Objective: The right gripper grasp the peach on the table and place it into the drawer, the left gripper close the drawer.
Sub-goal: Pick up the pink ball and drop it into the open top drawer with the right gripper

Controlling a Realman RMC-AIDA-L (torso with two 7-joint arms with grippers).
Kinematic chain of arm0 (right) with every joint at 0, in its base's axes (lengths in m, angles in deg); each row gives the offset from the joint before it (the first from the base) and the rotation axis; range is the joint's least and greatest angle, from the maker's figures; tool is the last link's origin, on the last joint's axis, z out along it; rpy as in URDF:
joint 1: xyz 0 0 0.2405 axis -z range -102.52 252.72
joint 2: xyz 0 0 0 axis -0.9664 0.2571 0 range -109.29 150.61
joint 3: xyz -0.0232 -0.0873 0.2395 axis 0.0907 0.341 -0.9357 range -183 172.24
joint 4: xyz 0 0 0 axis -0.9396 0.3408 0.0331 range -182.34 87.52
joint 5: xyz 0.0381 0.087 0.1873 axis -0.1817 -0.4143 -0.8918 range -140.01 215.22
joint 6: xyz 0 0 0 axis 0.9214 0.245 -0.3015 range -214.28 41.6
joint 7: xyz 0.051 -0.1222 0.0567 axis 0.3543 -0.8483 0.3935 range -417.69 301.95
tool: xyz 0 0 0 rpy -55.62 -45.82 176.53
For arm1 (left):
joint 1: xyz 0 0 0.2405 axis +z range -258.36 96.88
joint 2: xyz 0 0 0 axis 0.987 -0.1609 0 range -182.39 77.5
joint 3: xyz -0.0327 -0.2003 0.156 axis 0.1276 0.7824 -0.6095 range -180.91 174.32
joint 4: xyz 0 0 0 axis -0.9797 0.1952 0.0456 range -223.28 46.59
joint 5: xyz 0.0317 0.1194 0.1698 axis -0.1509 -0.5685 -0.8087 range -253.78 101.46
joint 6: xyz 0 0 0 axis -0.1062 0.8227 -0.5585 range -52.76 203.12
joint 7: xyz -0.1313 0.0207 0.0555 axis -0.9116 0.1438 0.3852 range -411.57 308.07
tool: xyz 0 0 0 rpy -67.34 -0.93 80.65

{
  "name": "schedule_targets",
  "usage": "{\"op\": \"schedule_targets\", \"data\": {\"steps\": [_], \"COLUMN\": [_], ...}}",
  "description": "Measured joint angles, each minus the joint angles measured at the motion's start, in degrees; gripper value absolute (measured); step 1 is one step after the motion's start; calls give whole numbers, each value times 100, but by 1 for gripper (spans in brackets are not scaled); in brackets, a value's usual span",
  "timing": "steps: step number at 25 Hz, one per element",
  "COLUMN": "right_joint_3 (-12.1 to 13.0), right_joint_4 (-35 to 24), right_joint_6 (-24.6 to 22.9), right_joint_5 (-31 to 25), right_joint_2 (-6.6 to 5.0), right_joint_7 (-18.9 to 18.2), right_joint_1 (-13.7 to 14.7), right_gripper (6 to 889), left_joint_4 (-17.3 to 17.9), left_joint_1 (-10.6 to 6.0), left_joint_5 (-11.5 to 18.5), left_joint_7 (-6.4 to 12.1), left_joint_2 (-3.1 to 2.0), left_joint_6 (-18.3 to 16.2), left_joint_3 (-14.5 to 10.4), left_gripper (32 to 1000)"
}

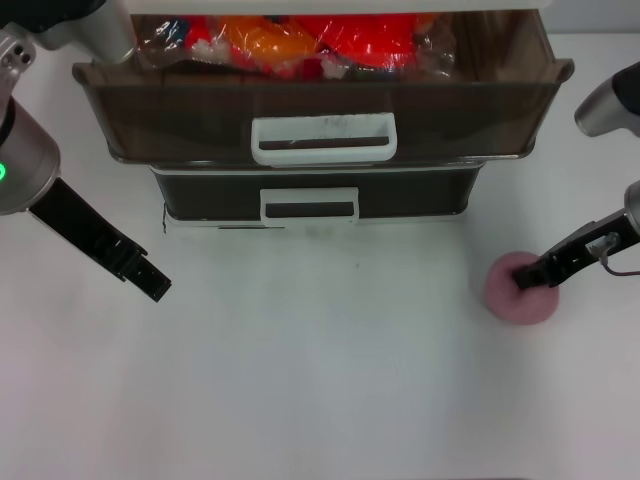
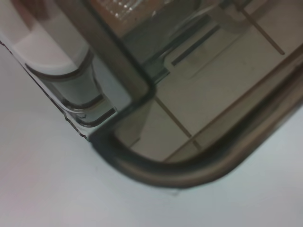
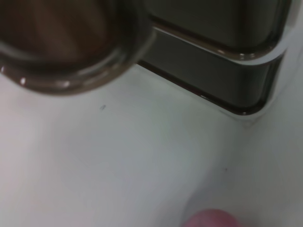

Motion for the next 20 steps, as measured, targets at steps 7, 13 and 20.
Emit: {"op": "schedule_targets", "data": {"steps": [7,13,20], "right_joint_3": [3,-30,-482], "right_joint_4": [-8,-206,-2078], "right_joint_6": [0,-96,-1034], "right_joint_5": [1,2,0], "right_joint_2": [0,0,-2], "right_joint_7": [0,15,332], "right_joint_1": [0,39,484], "right_gripper": [77,50,42], "left_joint_4": [0,0,0], "left_joint_1": [0,29,93], "left_joint_5": [0,0,0], "left_joint_7": [0,0,33], "left_joint_2": [0,-1,-9], "left_joint_6": [-3,-3,-23], "left_joint_3": [0,0,39], "left_gripper": [799,799,799]}}
